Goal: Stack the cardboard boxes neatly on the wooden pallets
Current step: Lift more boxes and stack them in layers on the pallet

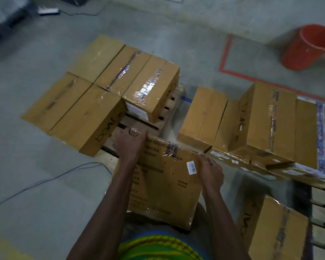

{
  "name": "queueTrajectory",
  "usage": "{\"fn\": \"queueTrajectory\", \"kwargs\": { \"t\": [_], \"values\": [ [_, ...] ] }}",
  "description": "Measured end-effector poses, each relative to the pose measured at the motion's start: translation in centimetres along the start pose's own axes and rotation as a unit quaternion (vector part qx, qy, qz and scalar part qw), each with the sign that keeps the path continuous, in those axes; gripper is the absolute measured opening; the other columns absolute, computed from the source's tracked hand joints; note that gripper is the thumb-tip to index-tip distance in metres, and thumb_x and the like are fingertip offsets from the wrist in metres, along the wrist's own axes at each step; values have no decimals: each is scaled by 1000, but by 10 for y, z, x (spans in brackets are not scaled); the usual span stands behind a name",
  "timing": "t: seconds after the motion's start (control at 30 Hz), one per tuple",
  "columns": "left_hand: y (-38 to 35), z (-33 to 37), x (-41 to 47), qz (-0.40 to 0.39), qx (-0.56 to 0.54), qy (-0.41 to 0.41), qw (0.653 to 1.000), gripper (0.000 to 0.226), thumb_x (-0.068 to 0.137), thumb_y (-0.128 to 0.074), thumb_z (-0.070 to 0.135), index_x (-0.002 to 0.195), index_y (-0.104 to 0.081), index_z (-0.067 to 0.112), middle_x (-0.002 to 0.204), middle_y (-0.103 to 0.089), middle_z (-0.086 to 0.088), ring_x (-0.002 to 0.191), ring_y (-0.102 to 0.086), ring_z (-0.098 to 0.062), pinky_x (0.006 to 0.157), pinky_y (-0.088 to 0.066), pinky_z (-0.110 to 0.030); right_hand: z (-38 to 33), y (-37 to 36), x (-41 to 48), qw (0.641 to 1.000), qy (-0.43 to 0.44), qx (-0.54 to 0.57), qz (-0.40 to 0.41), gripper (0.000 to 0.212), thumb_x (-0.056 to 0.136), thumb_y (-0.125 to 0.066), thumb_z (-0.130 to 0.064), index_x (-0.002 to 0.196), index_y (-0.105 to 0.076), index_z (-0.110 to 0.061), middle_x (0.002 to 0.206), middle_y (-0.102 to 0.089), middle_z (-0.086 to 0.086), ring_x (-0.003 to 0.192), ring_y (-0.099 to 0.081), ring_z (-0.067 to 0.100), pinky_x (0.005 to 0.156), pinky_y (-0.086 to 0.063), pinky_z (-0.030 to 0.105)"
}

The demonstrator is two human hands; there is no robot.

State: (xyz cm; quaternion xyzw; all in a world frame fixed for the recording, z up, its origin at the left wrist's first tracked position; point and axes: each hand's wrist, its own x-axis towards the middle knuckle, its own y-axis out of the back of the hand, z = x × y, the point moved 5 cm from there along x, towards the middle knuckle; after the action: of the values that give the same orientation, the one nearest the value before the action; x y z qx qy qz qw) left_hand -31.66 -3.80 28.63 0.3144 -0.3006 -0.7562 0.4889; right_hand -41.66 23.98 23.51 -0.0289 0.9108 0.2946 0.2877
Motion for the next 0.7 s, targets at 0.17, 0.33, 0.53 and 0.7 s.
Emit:
{"fn": "queueTrajectory", "kwargs": {
  "t": [0.17, 0.33, 0.53, 0.7],
  "values": [
    [38, -40, -17, 26, -47, 34, 998, 47, 76, -70, 58, 99, -70, 18, 114, -54, -6, 114, -45, -28, 97, -46, -51, -3, -4, -39, 999, 28, -24, -15, 35, 91, -59, -60, 91, -69, -27, 87, -66, -6, 88, -61, 16, 82, -43, 35],
    [64, -65, -43, 41, -72, 39, 996, 49, 81, -71, 52, 106, -73, 11, 107, -55, -8, 113, -45, -32, 94, -47, -49, 8, -2, -73, 997, 44, -56, -3, 57, 83, -59, -69, 117, -70, -25, 111, -72, -3, 104, -65, 21, 95, -49, 40],
    [88, -87, -79, 31, -90, 16, 995, 53, 87, -67, 50, 122, -69, 11, 117, -57, -14, 120, -44, -34, 96, -44, -46, 40, 18, -131, 999, 39, -3, 20, 62, 88, -66, -59, 141, -56, -28, 126, -65, 5, 118, -58, 26, 89, -42, 34],
    [116, -110, -116, 16, -94, -9, 995, 52, 89, -68, 46, 128, -67, 12, 122, -54, -12, 121, -43, -31, 98, -43, -46, 82, 22, -173, 997, 38, 41, 49, 61, 88, -66, -58, 140, -55, -30, 129, -60, 8, 116, -55, 26, 85, -38, 33]
  ]
}}
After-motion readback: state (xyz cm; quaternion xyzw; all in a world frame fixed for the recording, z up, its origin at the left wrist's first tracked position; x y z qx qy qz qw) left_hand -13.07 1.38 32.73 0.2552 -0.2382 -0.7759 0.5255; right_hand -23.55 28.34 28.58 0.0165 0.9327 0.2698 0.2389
